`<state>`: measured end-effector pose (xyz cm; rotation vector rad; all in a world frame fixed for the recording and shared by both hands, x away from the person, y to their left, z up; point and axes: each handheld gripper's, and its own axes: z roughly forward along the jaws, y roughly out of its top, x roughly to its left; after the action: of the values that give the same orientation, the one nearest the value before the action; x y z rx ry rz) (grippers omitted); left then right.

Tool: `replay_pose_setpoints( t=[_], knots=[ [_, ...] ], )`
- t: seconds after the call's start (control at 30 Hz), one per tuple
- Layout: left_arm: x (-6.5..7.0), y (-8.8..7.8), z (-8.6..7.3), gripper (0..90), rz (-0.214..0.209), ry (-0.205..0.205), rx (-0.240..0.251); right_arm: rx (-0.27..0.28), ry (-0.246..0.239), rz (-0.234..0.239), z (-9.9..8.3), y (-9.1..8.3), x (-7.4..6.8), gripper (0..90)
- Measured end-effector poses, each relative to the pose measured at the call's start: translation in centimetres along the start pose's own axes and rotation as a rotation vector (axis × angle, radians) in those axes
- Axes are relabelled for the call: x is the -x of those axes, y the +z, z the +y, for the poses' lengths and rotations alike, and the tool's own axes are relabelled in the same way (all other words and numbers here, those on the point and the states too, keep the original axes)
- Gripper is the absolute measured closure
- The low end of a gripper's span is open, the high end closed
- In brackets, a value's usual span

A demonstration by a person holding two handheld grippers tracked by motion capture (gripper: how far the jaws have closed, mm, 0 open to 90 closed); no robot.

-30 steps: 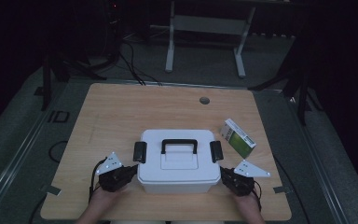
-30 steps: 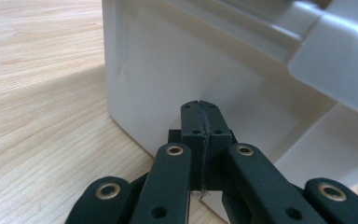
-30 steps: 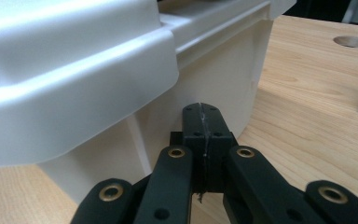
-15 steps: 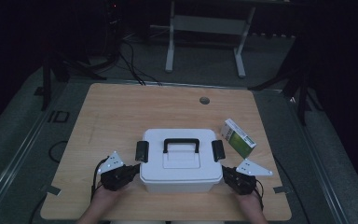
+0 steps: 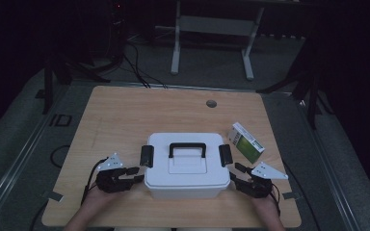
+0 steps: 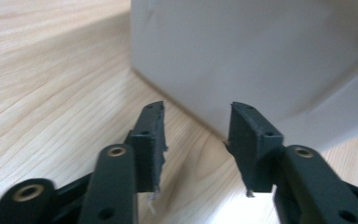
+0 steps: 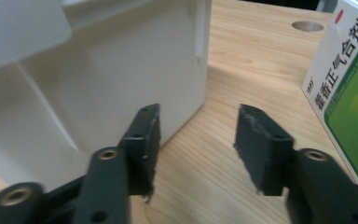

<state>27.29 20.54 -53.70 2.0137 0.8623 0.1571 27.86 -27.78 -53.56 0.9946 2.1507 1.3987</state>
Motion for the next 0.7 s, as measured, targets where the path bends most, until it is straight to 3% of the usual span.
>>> replay_pose_setpoints(
  t=[0.03,0.13,0.2,0.27,0.37,0.47,0.53,0.7],
  knots=[
    [-0.2,-0.2,0.0,50.7,-0.026,0.006,-0.013,0.0,0.0,-0.002,-0.1,0.0,0.1,38.8],
    [-0.8,-0.8,0.1,45.2,-0.043,0.015,-0.048,0.0,0.011,0.008,-0.5,-0.1,0.4,21.4],
    [-1.2,-1.3,0.1,44.2,-0.03,0.024,-0.079,-0.011,-0.001,0.013,-0.6,-0.1,0.7,16.8],
    [-1.4,-1.8,0.2,44.2,-0.025,0.037,-0.102,-0.004,0.013,0.035,-0.7,-0.3,0.9,16.1],
    [-1.7,-2.4,0.2,44.1,-0.033,0.058,-0.16,-0.027,-0.013,0.056,-0.8,-0.4,1.0,13.3],
    [-1.8,-2.8,0.3,44.2,-0.045,0.066,-0.198,-0.016,-0.02,0.083,-0.9,-0.4,1.0,13.2],
    [-2.0,-3.4,0.3,44.2,-0.055,0.079,-0.258,0.014,-0.045,0.105,-1.1,-0.6,1.1,13.0],
    [-2.0,-3.8,0.5,44.2,-0.065,0.111,-0.361,0.024,-0.061,0.093,-1.2,-0.8,1.1,13.1]
  ],
)
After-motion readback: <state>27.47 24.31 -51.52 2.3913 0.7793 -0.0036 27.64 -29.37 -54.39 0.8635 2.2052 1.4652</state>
